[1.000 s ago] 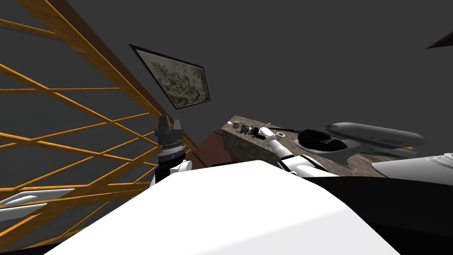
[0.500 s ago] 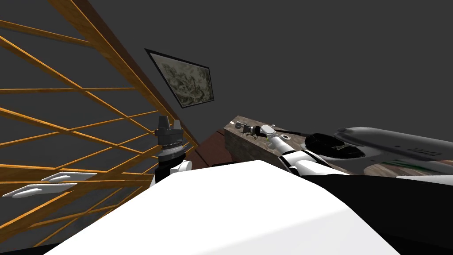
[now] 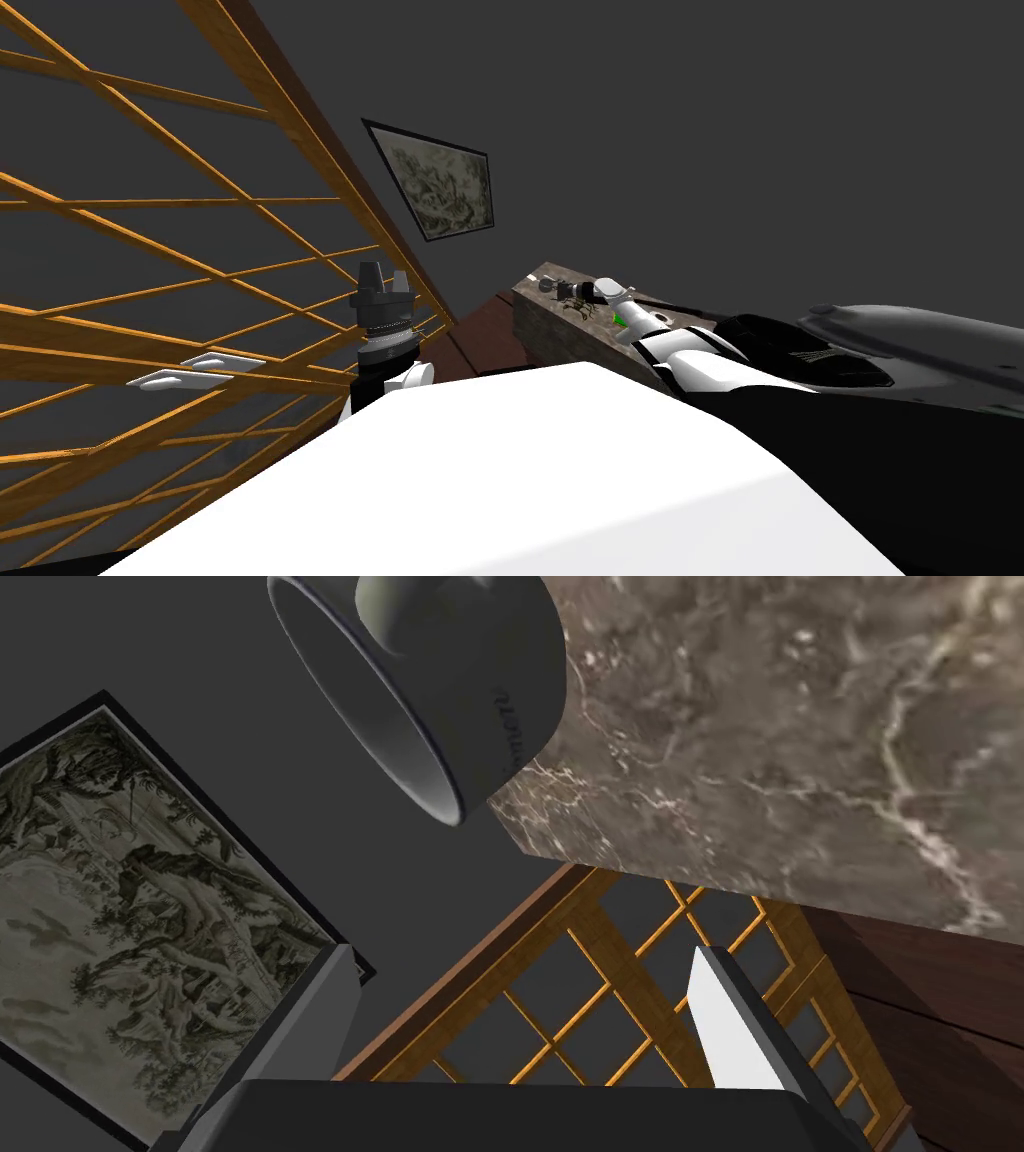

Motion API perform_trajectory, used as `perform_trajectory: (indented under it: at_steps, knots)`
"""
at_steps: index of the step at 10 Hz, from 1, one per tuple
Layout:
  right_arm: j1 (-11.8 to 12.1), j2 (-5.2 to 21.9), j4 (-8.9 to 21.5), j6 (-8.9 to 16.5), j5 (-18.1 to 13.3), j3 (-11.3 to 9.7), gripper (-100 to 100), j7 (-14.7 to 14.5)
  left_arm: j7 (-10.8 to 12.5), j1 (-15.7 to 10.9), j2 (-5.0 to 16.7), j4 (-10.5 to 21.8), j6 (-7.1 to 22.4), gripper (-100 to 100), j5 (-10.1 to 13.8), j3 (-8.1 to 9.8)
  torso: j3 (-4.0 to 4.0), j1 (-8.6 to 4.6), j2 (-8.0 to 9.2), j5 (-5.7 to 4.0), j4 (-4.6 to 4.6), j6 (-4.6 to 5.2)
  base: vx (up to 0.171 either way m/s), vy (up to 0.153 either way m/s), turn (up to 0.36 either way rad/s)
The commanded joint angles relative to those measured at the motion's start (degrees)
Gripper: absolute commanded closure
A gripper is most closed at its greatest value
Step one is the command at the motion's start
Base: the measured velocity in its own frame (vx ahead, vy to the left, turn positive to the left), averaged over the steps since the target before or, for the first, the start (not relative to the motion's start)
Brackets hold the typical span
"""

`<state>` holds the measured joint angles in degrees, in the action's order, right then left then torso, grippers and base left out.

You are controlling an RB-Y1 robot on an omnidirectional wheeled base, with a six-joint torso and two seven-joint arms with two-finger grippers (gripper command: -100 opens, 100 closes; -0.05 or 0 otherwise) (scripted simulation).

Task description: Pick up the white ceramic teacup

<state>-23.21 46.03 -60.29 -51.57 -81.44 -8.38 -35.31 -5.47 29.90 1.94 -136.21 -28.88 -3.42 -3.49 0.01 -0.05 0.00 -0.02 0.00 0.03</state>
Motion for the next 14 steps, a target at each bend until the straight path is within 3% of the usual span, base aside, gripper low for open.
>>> perform_trajectory:
  at_steps: [1, 3, 7, 8, 12, 14]
  knots:
    - [-0.21, 0.9, 0.39, -0.27, -1.74, -0.24, -100, -0.03, 0.0, 0.0, 0.0, 0.0, 0.0, 0, 0.0, 0.0, 0.0, 0.0, 0.0, 0.0, 0.0, 0.0, -0.008, -0.011, 0.088]
    - [-3.26, 3.38, 4.73, -1.78, -5.64, -1.05, -100, -2.12, 0.0, 0.0, 0.0, 0.0, 0.0, 0, 0.0, 0.0, 0.0, 0.01, 0.01, 0.0, 0.0, 0.02, -0.011, -0.005, 0.217]
    - [-5.86, 5.62, 10.45, -3.12, -10.77, -1.81, -100, -3.95, 0.0, 0.01, 0.0, 0.0, 0.0, 0, 0.0, 0.0, -0.01, 0.02, -0.02, 0.0, -0.01, 0.07, -0.003, -0.004, 0.148]
    - [-5.86, 5.62, 11.39, -3.12, -10.77, -1.81, -100, -3.95, 0.0, 0.01, 0.0, 0.0, 0.0, 0, 0.0, 0.0, -0.02, 0.04, -0.04, 0.01, -0.01, 0.02, 0.001, -0.004, 0.081]
    - [-9.42, 8.65, 19.17, -5.12, -16.89, -3.05, -100, -6.61, 0.0, 0.01, 0.0, 0.0, 0.0, 0, 0.0, 0.0, -0.04, 0.05, -0.06, 0.0, -0.02, 0.04, 0.006, 0.002, 0.195]
    - [-10.07, 9.06, 21.21, -5.68, -18.42, -3.52, -100, -7.26, 0.0, 0.01, 0.0, 0.0, 0.0, 0, 0.0, 0.0, -0.06, 0.06, -0.09, 0.0, -0.03, 0.06, 0.022, 0.007, 0.12]
